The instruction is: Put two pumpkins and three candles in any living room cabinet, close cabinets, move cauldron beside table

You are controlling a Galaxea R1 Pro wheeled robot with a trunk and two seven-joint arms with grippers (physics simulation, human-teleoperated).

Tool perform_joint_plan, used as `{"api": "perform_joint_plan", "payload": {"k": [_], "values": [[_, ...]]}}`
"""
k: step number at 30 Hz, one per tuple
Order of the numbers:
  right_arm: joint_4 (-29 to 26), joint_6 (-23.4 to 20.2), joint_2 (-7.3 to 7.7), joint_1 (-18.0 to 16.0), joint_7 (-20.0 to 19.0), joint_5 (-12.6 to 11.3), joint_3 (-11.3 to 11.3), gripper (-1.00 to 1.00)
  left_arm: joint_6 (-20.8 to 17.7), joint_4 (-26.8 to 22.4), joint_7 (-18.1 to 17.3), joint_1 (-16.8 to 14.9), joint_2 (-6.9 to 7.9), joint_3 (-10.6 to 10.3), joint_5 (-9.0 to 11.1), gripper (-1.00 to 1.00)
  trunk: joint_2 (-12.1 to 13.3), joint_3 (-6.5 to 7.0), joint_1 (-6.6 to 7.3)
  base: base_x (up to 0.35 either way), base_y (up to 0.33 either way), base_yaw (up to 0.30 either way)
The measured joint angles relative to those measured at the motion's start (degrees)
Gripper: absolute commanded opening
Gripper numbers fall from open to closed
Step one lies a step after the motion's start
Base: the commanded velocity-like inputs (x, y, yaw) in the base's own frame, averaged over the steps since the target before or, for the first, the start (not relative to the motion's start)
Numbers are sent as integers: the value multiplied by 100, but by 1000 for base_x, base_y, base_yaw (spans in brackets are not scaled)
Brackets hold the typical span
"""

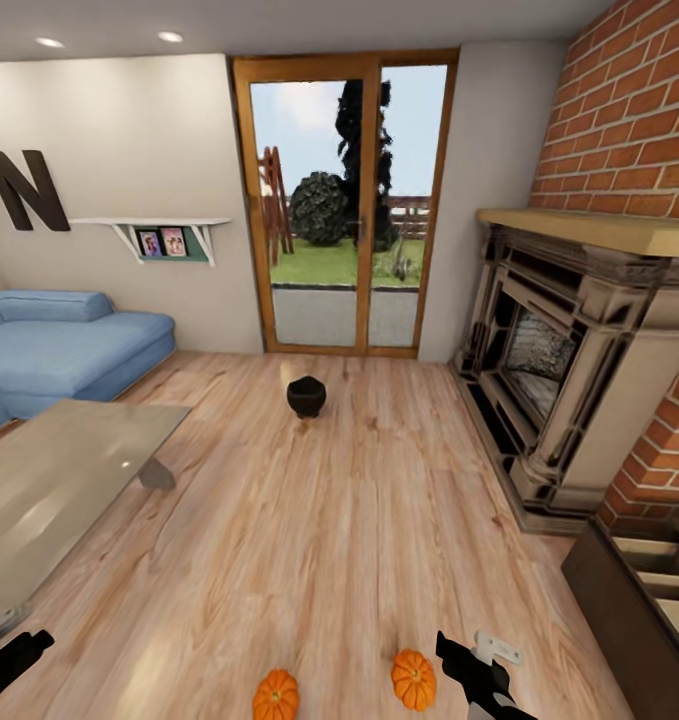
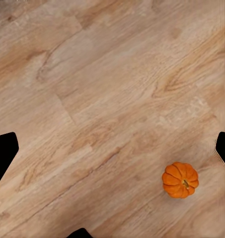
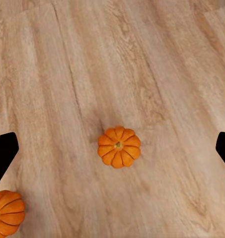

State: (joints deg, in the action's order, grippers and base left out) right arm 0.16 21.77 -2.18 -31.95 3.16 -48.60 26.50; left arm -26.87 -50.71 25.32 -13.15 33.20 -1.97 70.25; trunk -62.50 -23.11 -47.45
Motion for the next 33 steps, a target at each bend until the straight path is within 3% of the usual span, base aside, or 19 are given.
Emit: {"api": "perform_joint_plan", "payload": {"k": [17,33], "values": [[-1,10,0,0,5,0,0,100,-6,2,-2,0,1,2,3,100,0,23,-1,249,-159,99],[-8,-21,1,-2,8,-40,169,100,-8,-1,0,0,-4,22,12,100,0,24,-3,30,-59,2]]}}
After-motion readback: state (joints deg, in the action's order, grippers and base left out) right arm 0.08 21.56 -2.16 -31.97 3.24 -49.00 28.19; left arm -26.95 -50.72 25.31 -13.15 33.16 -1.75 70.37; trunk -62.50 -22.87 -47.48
